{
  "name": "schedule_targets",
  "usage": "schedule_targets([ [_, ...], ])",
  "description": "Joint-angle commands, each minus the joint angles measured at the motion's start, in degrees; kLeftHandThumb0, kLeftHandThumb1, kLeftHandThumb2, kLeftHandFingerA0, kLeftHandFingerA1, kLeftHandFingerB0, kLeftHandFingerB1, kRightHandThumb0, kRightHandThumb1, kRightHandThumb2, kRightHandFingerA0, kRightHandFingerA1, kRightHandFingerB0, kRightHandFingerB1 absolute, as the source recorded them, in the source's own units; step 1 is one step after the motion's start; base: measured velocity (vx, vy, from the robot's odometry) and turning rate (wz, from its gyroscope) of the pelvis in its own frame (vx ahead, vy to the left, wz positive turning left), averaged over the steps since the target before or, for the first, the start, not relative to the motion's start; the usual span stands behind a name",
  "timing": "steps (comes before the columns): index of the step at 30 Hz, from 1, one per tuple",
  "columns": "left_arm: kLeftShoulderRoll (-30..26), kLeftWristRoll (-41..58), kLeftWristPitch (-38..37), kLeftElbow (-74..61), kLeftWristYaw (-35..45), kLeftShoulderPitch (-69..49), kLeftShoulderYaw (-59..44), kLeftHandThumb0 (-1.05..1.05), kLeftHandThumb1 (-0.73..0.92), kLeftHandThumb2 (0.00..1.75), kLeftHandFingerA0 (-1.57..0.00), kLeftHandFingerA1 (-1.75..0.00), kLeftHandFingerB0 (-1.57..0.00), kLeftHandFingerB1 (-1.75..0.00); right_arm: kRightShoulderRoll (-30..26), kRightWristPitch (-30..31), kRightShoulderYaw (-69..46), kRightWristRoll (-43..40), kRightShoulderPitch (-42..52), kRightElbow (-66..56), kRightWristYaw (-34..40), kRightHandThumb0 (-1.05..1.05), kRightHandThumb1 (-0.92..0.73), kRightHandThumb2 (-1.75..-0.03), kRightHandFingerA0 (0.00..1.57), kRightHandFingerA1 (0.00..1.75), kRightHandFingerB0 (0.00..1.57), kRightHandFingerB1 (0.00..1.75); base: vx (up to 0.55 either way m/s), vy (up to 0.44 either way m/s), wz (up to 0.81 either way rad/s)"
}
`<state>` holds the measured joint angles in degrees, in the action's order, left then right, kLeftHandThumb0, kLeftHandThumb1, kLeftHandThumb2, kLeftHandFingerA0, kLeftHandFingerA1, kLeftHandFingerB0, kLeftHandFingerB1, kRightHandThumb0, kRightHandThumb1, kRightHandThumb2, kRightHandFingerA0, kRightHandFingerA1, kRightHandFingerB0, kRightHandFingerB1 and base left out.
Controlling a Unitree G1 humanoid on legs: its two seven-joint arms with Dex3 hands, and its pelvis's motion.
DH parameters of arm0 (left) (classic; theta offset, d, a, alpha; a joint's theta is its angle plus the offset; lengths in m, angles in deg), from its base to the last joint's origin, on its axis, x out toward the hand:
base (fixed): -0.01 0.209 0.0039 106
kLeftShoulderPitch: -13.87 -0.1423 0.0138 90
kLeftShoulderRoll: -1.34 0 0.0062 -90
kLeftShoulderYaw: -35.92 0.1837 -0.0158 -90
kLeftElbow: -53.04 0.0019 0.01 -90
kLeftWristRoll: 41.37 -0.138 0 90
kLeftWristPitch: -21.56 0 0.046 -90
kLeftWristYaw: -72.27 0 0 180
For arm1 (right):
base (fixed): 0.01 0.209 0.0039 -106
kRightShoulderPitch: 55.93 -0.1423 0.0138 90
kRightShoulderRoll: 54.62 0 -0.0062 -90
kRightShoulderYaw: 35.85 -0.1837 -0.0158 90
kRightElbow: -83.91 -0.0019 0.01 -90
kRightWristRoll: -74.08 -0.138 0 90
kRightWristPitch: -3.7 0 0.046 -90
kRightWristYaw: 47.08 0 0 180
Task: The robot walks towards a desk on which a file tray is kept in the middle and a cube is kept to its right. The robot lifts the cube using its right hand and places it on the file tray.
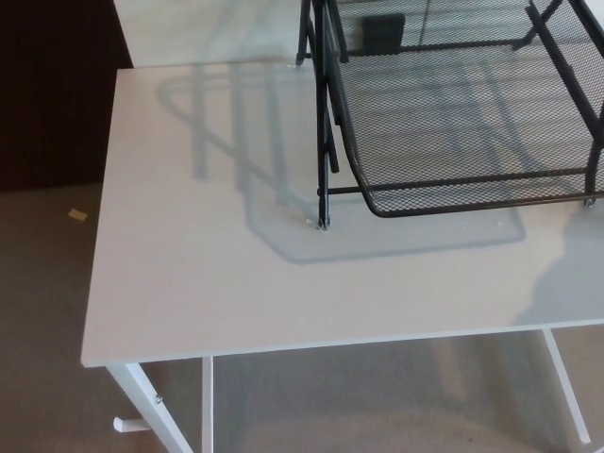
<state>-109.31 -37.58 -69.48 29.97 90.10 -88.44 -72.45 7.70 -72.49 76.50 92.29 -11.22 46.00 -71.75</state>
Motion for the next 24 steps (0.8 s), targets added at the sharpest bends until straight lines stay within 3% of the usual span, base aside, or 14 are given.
schedule_targets([
  [1,-1.36,0.37,-0.24,0.58,-0.28,0.54,-0.33,-1.05,0.69,1.26,-0.2,-0.8,0.0,-0.63,-0.02,-5.46,0.66,3.6,-0.41,1.85,0.74,-0.68,-0.59,-0.58,0.04,0.26,0.07,0.25,0.0,0.0,0.0],
  [5,-1.47,0.17,-1.05,1.32,0.29,0.43,-0.02,-1.05,0.66,1.26,-0.14,-0.78,-0.01,-0.61,0.11,-5.78,2.25,6.22,-0.56,1.9,0.62,-0.71,-0.46,-0.87,0.01,0.38,0.01,0.32,0.0,0.0,0.0],
  [6,-1.48,0.33,-0.95,0.69,0.45,0.08,-0.09,-1.05,0.67,1.26,-0.13,-0.78,-0.02,-0.6,0.35,-5.97,2.35,6.42,-0.61,2.32,0.99,-0.39,-0.35,-0.95,0.0,0.52,0.0,0.51,0.0,0.0,0.0],
  [7,-1.56,0.1,-0.88,0.47,0.24,-0.11,0.1,-1.05,0.67,1.26,-0.16,-0.79,0.0,-0.63,0.47,-6.59,2.47,6.54,-0.53,2.55,1.29,-0.7,-0.6,-0.59,0.1,0.52,0.06,0.25,0.0,0.0,0.0],
  [8,-1.7,-0.51,-1.12,0.47,0.05,-0.22,0.63,-1.05,0.68,1.26,-0.21,-0.81,0.0,-0.66,0.44,-7.07,3.52,7.68,-0.86,2.99,1.06,-0.75,-0.49,-0.88,0.08,0.53,0.0,0.28,0.0,0.0,0.0],
  [10,-1.92,-0.77,-1.0,0.73,0.09,-0.3,1.0,-1.05,0.69,1.26,-0.24,-0.82,-0.04,-0.67,1.12,-6.93,3.9,8.13,-1.37,4.23,1.23,-0.74,-0.5,-0.85,0.07,0.52,0.03,0.3,0.0,0.0,0.0],
  [11,-1.9,-0.68,-0.98,0.84,0.03,-0.23,1.0,-1.05,0.9,0.73,-0.11,-0.9,-0.05,-0.78,1.28,-7.46,4.52,8.82,-1.72,5.13,1.43,-0.72,-0.64,-0.59,0.13,0.49,0.03,0.29,0.0,0.0,0.0],
  [16,-2.0,-0.47,-1.38,1.48,0.17,0.11,1.42,-1.05,0.9,0.7,-0.13,-1.0,-0.02,-0.83,3.57,-7.16,3.05,7.4,-3.89,11.07,0.46,-0.7,-0.43,-0.82,0.05,0.41,0.04,0.26,0.0,0.0,0.0],
  [17,-1.97,-0.48,-1.36,1.19,0.11,-0.12,1.47,-1.05,0.63,1.09,-0.21,-0.83,-0.07,-0.71,3.99,-7.07,-1.43,2.76,-2.74,10.84,-0.02,-0.61,-0.34,-0.73,0.04,0.39,0.07,0.27,0.0,0.0,0.0],
  [18,-1.96,-0.54,-1.33,1.15,-0.02,-0.19,1.57,-1.05,0.89,0.71,-0.15,-1.0,-0.07,-0.83,4.18,-7.41,-4.46,-0.18,-1.84,10.63,-0.86,-0.58,-0.43,-0.56,0.07,0.28,0.07,0.23,0.0,0.0,0.0],
  [19,-2.02,-0.8,-1.41,1.23,-0.18,-0.25,1.83,-1.05,0.62,1.1,-0.23,-0.82,-0.1,-0.7,4.39,-7.88,-5.92,-0.67,-1.1,10.18,-1.87,-0.64,-0.44,-0.54,0.04,0.25,0.07,0.25,0.0,0.0,0.0],
  [21,-2.19,-1.39,-1.6,1.45,-0.46,-0.21,2.48,-1.05,0.7,1.26,-0.33,-0.84,-0.04,-0.66,4.87,-9.48,-6.09,0.71,-0.18,9.37,-1.82,-0.43,-0.43,-0.57,0.13,0.33,0.08,0.19,0.0,0.0,0.0],
  [22,-2.23,-1.72,-1.88,1.54,-0.45,-0.25,2.85,-1.05,0.92,0.73,-0.21,-0.92,-0.07,-0.75,4.96,-10.33,-6.41,0.67,0.29,9.08,-2.01,-0.33,-0.45,-0.58,0.14,0.34,0.06,0.19,0.0,0.0,0.0],
  [24,-2.2,-1.29,-2.15,1.8,0.08,-0.32,2.86,-1.05,0.92,0.72,-0.19,-0.93,-0.05,-0.76,5.74,-9.37,-11.41,-3.89,0.72,10.57,-5.66,-0.24,-0.5,-0.56,0.12,0.34,0.0,0.22,0.0,0.0,0.0],
])
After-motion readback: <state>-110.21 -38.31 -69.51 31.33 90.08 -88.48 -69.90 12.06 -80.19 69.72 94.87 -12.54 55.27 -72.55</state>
